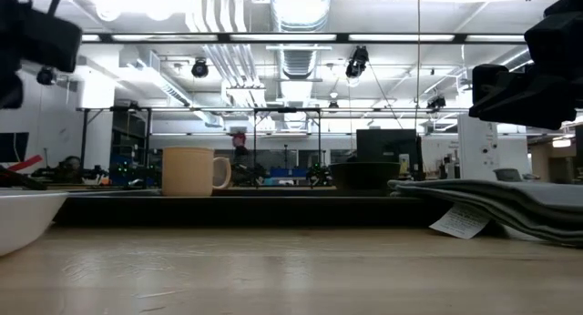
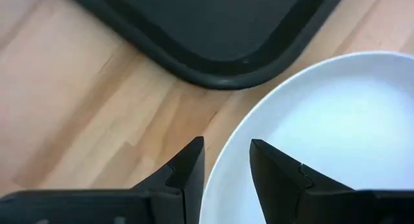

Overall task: Set up tray
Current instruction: Put the white plate at the bottom of the yellow mug on the black serving tray

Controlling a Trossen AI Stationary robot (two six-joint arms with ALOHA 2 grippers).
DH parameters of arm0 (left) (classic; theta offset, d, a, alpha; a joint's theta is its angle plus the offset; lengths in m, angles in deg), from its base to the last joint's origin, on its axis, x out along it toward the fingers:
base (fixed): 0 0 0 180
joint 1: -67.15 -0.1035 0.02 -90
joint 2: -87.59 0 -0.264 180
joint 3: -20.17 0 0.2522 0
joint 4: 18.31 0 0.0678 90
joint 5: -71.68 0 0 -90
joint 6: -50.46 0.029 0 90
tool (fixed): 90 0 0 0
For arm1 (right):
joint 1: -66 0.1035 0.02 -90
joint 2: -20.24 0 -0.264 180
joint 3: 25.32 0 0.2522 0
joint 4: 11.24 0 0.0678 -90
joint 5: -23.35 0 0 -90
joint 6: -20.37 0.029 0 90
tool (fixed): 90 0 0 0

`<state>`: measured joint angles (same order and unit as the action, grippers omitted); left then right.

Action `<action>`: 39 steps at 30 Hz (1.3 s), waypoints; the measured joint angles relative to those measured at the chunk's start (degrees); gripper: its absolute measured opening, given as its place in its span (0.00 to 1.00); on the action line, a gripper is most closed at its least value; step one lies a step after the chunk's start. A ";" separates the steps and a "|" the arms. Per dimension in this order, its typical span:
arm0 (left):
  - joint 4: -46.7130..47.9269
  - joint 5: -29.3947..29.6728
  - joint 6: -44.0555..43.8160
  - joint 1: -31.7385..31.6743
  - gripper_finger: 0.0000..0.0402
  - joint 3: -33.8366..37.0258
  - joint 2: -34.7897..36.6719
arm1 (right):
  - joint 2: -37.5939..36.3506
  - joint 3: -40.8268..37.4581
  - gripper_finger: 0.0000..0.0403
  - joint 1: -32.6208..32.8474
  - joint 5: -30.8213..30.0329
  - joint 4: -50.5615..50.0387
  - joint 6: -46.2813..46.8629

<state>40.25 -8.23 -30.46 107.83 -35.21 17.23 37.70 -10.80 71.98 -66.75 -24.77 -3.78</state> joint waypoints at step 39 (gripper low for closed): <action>-11.74 -11.61 -6.69 2.13 0.26 12.49 4.02 | -0.02 -0.02 0.17 0.00 0.02 0.00 0.04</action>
<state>28.51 -19.85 -37.15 109.96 -22.73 21.24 37.68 -10.82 71.98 -66.73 -24.77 -3.73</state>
